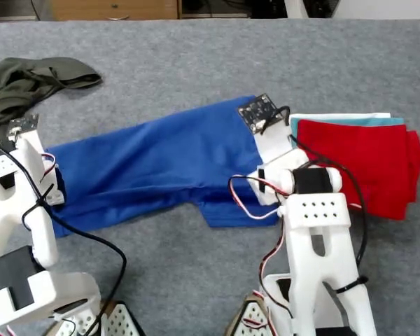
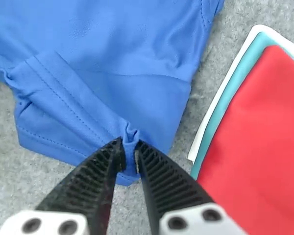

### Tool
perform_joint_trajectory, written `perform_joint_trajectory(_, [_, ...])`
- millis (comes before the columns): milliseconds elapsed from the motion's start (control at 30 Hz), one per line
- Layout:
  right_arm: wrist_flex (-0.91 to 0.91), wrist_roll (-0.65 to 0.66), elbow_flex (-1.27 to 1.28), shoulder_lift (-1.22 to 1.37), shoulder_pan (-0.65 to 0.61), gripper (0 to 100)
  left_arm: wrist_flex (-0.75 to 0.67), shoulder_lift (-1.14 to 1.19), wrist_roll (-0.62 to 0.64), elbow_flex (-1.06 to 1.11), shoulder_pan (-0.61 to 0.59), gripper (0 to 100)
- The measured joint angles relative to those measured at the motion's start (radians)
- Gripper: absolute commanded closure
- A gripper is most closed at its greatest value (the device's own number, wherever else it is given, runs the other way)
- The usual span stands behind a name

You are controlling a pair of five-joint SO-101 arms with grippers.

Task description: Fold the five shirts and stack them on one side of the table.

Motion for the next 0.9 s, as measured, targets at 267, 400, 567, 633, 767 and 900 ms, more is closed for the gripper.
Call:
perform_joint_trajectory(267, [0.0, 0.0, 0.0, 0.0, 0.0, 99.7, 0.015, 0.0, -0.035, 0.048, 0.034, 98])
perform_joint_trajectory(400, [0.0, 0.0, 0.0, 0.0, 0.0, 99.7, 0.015, 0.0, -0.035, 0.055, 0.037, 98])
perform_joint_trajectory(567, [0.0, 0.0, 0.0, 0.0, 0.021, 96.3, 0.015, 0.0, -0.041, 0.055, 0.04, 89])
perform_joint_trajectory(633, [0.0, 0.0, 0.0, 0.0, 0.044, 90.8, 0.015, -0.015, -0.041, 0.055, 0.035, 85])
perform_joint_trajectory(767, [0.003, 0.0, 0.0, 0.0, 0.077, 84.8, 0.018, -0.081, -0.041, 0.038, -0.015, 82])
perform_joint_trajectory(900, [0.04, 0.029, -0.017, 0.0, 0.077, 84.7, 0.018, -0.161, -0.041, 0.031, -0.043, 82])
